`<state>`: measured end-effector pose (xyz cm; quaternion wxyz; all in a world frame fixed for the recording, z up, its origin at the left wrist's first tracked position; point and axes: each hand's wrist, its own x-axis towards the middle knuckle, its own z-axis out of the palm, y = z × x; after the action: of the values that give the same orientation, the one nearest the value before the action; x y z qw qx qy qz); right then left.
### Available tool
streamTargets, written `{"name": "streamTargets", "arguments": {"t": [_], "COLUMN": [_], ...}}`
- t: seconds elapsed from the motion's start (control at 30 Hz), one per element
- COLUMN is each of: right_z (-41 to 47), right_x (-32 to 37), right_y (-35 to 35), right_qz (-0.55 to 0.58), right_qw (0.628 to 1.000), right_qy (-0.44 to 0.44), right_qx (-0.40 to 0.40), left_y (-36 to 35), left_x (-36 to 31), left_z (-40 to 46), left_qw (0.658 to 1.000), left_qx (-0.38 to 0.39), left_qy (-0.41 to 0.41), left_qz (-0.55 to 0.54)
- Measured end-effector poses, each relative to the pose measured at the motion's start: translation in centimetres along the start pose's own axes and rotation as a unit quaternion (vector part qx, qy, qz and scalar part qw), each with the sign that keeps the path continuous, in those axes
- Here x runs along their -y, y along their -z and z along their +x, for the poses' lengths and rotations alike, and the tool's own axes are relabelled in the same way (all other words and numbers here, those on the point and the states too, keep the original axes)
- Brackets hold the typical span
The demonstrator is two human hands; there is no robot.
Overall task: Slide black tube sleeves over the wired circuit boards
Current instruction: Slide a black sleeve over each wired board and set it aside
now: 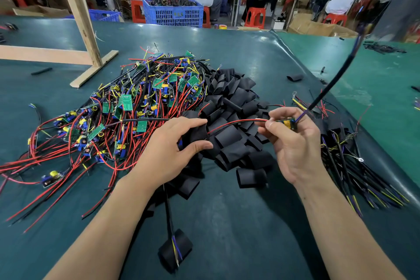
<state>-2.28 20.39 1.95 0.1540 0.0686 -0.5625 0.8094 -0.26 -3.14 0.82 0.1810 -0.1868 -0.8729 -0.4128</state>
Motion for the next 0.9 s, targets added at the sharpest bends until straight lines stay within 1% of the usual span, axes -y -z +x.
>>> {"name": "streamTargets", "arguments": {"t": [0.07, 0.17, 0.3, 0.6, 0.73, 0.9], "right_z": [-0.11, -0.02, 0.22, -0.09, -0.43, -0.61], "right_x": [-0.20, -0.02, 0.42, 0.22, 0.28, 0.73], "right_y": [-0.28, -0.31, 0.02, -0.26, -0.48, -0.62], "right_qz": [-0.017, -0.031, -0.012, 0.001, 0.016, 0.061], "right_qw": [1.000, 0.999, 0.999, 1.000, 0.999, 0.996], "right_qy": [0.006, 0.022, 0.022, 0.013, 0.014, 0.014], "right_qx": [-0.003, -0.032, -0.045, -0.001, 0.042, 0.069], "left_y": [-0.02, 0.06, 0.22, 0.19, 0.21, 0.07], "left_x": [-0.05, -0.06, -0.09, -0.05, 0.13, 0.16], "left_z": [0.01, -0.03, -0.05, 0.01, 0.00, 0.06], "left_qw": [1.000, 1.000, 1.000, 1.000, 1.000, 0.999], "left_qx": [-0.001, -0.005, -0.006, 0.005, -0.006, -0.022], "left_qy": [-0.004, -0.007, 0.000, 0.012, 0.026, 0.030], "left_qz": [0.000, -0.001, -0.007, 0.004, 0.012, 0.001]}}
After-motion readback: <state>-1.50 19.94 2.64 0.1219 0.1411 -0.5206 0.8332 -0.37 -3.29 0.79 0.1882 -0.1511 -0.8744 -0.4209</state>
